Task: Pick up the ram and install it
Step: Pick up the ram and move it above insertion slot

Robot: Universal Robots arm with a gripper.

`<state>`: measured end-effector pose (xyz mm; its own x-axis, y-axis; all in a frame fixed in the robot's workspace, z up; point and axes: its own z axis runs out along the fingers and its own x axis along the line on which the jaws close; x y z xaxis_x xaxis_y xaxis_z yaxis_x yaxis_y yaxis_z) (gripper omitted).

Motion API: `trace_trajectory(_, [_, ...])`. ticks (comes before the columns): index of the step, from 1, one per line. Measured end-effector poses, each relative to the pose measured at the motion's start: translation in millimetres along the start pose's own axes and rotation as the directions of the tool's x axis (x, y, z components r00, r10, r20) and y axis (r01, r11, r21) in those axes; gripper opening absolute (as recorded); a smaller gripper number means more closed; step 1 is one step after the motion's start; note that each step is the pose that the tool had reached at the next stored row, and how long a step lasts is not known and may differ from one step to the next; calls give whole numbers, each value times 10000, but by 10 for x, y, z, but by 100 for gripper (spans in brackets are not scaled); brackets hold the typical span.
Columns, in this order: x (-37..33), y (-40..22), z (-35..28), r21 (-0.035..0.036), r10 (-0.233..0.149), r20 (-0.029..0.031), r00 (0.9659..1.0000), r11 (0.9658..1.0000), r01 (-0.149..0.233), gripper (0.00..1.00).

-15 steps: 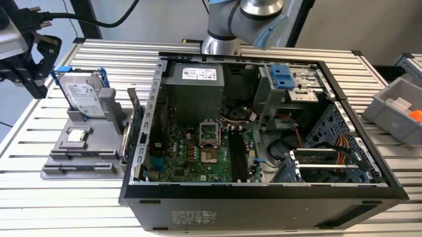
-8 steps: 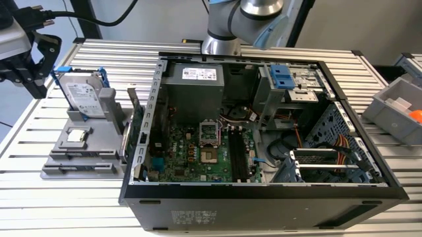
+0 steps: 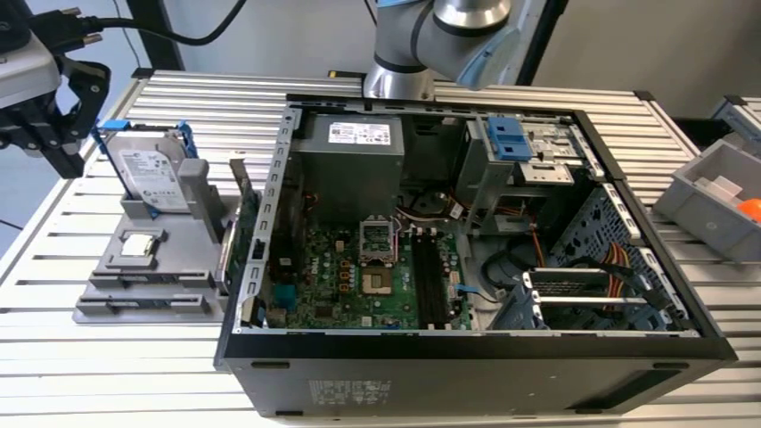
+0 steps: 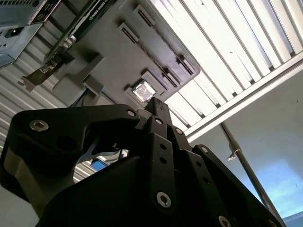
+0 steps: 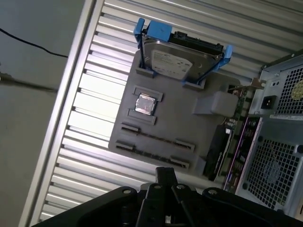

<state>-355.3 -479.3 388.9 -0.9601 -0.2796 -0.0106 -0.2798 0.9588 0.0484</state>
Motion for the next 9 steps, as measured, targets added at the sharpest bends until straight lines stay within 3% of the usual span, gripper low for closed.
trace_trajectory(9, [-1, 2, 0, -4, -367, -18, 9993, 9993, 367, 0])
